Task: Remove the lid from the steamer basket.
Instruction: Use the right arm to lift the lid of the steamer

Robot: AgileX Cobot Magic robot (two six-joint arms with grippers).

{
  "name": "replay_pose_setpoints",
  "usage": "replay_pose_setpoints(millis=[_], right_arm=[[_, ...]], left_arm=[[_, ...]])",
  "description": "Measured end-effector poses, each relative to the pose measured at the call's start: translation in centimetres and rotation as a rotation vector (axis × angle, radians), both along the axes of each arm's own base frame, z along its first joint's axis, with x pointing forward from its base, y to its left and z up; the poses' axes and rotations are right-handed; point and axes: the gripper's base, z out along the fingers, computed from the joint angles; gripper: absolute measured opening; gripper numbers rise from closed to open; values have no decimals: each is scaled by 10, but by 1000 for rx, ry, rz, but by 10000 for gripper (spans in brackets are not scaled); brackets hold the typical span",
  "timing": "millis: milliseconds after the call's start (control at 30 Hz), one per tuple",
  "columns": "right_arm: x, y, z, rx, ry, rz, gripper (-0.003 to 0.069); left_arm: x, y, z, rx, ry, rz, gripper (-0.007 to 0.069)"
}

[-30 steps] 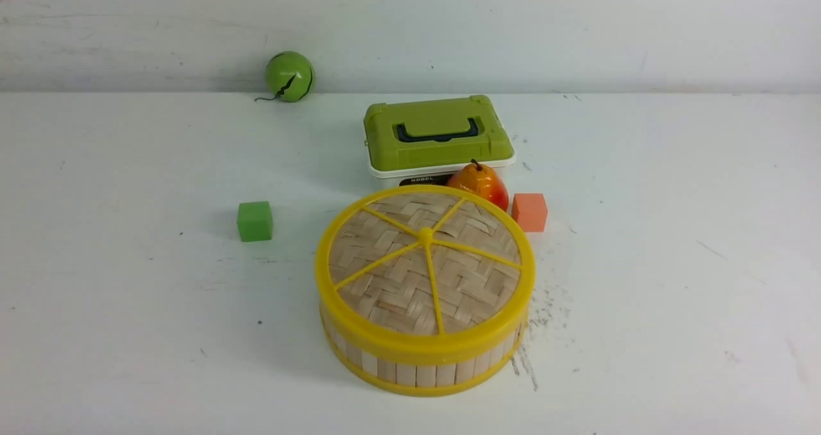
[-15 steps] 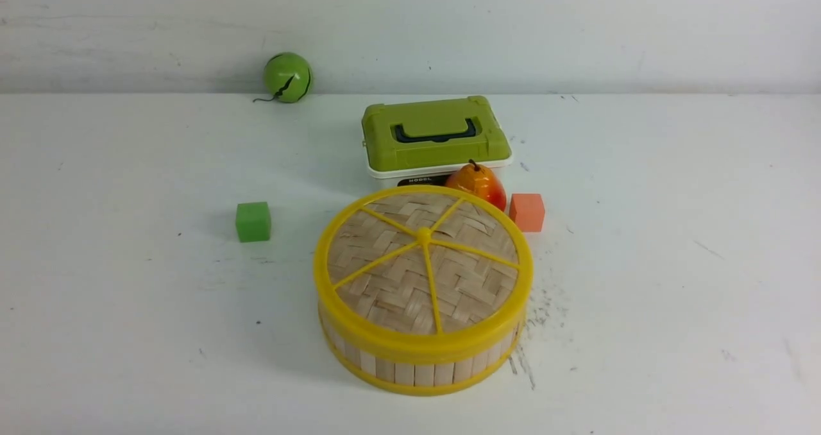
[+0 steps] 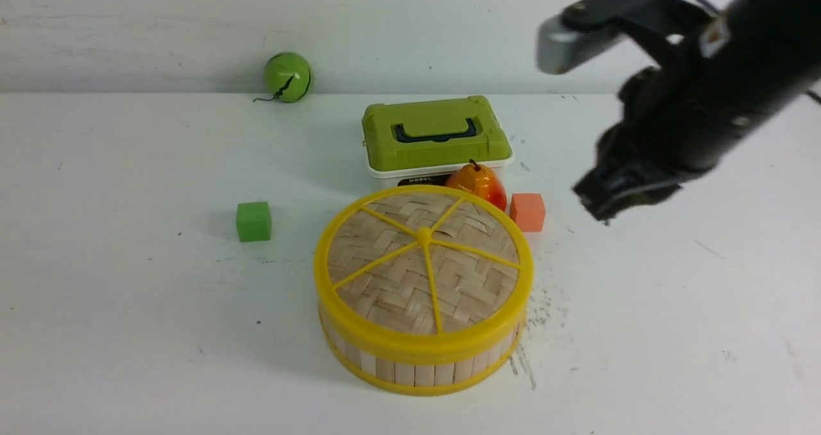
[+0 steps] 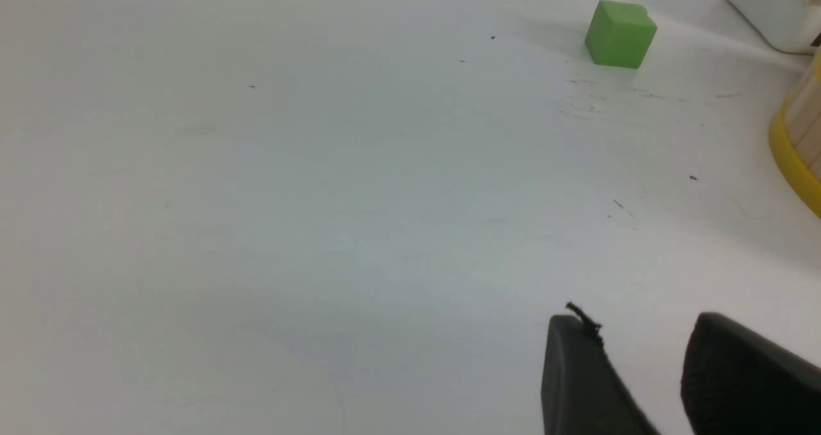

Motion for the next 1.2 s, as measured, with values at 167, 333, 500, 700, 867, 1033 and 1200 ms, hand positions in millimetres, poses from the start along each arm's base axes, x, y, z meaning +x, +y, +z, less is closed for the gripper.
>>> replay_pose_setpoints(millis=[167, 333, 500, 700, 867, 1033, 1200], right_arm=[[42, 32, -26, 4, 49, 17, 273], [68, 67, -50, -55, 26, 66, 374], [84, 96, -73, -93, 17, 85, 378], [97, 106, -103, -118, 55, 82, 330], [102, 110, -112, -108, 47, 78, 267], [103, 112, -113, -91, 54, 79, 192], [102, 112, -110, -85, 49, 79, 108]], left_arm=[[0, 0, 0, 0, 0, 0, 239], [0, 0, 0, 0, 0, 0, 239], [0, 0, 0, 0, 0, 0, 239], [0, 0, 0, 0, 0, 0, 239], [0, 0, 0, 0, 0, 0, 239], [0, 0, 0, 0, 0, 0, 240], [0, 0, 0, 0, 0, 0, 240]])
